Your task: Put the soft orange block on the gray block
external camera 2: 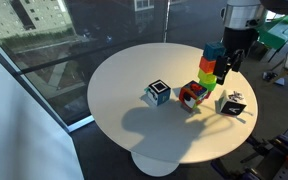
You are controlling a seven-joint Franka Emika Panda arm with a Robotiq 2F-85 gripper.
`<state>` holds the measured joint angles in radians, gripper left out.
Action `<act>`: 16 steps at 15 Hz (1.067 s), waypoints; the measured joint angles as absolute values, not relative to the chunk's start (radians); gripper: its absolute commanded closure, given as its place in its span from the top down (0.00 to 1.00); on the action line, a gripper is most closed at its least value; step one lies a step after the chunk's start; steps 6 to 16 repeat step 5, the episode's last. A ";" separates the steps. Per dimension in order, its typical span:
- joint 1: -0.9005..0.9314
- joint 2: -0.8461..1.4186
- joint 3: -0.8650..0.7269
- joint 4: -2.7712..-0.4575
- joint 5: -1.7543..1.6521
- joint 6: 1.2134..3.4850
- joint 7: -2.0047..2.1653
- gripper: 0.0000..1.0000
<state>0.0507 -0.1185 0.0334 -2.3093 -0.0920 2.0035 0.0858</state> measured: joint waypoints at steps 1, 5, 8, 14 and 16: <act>0.049 -0.129 0.030 -2.313 -0.082 2.008 0.073 1.00; 0.048 -0.148 0.022 -2.326 -0.061 2.019 0.052 1.00; 0.048 -0.148 0.022 -2.326 -0.061 2.019 0.052 1.00; 0.048 -0.148 0.022 -2.326 -0.061 2.019 0.052 1.00; 0.048 -0.148 0.022 -2.326 -0.061 2.019 0.052 1.00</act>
